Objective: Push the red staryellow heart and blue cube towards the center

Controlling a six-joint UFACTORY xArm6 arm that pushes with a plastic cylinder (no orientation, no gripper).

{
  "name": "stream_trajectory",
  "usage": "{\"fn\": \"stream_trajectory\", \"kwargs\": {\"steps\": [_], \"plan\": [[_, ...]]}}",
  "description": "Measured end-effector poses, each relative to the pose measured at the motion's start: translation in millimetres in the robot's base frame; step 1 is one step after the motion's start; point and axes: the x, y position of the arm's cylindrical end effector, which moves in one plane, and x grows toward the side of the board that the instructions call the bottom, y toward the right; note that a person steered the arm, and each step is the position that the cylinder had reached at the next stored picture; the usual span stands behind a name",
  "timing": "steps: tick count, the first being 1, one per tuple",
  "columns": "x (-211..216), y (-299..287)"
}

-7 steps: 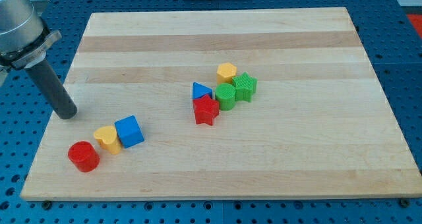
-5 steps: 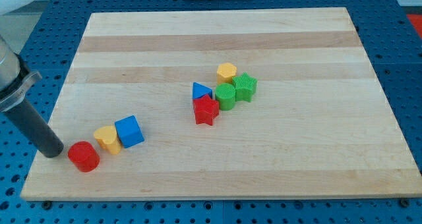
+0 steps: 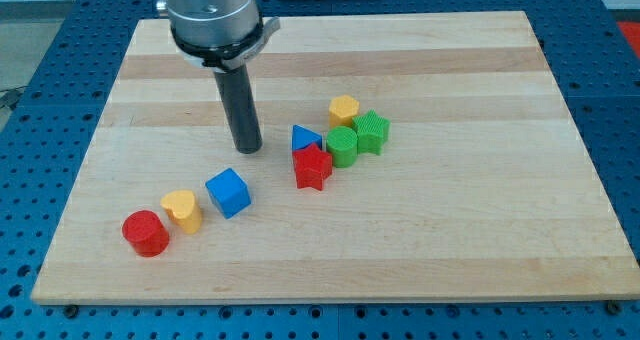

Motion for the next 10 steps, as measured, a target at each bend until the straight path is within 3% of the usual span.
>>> {"fn": "stream_trajectory", "kwargs": {"steps": [1,2,3,4,6,7,8,9,10], "plan": [[-3,-51],[29,-157],[39,-182],[81,-184],[137,-144],[126,-138],[98,-97],[51,-12],[51,-13]]}}
